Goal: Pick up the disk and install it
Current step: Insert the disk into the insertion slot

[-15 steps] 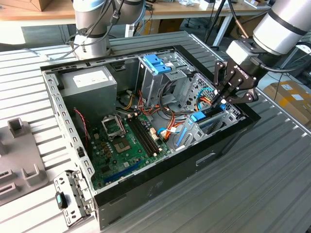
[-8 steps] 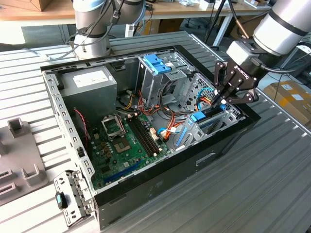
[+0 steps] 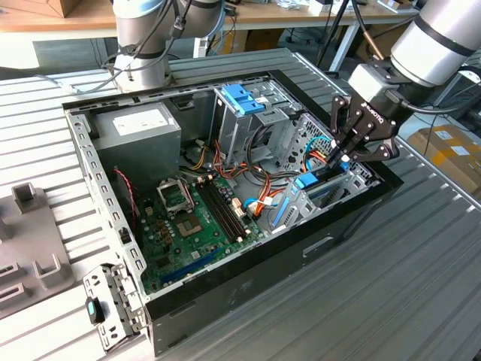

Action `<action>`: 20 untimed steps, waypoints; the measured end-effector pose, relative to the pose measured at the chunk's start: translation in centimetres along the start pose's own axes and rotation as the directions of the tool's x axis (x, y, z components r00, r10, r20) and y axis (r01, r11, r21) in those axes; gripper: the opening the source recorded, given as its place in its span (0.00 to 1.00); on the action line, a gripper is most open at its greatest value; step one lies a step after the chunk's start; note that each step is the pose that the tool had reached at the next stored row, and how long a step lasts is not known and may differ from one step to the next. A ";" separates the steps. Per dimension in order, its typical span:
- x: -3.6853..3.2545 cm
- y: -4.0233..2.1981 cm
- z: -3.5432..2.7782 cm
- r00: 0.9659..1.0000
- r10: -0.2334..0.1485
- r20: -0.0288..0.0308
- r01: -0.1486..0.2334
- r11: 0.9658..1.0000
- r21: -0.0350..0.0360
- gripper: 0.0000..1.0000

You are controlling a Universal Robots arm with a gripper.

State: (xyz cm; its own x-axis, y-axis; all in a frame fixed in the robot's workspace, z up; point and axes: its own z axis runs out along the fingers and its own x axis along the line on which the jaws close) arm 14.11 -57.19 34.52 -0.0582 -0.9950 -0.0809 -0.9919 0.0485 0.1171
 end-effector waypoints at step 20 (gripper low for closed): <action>0.03 -0.14 -0.33 0.999 -0.042 -0.003 0.042 0.999 -0.004 0.16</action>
State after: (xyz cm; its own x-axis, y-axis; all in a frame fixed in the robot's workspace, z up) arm 14.28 -57.25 34.84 -0.0162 -0.9964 -0.0827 -0.9930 0.0064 0.1175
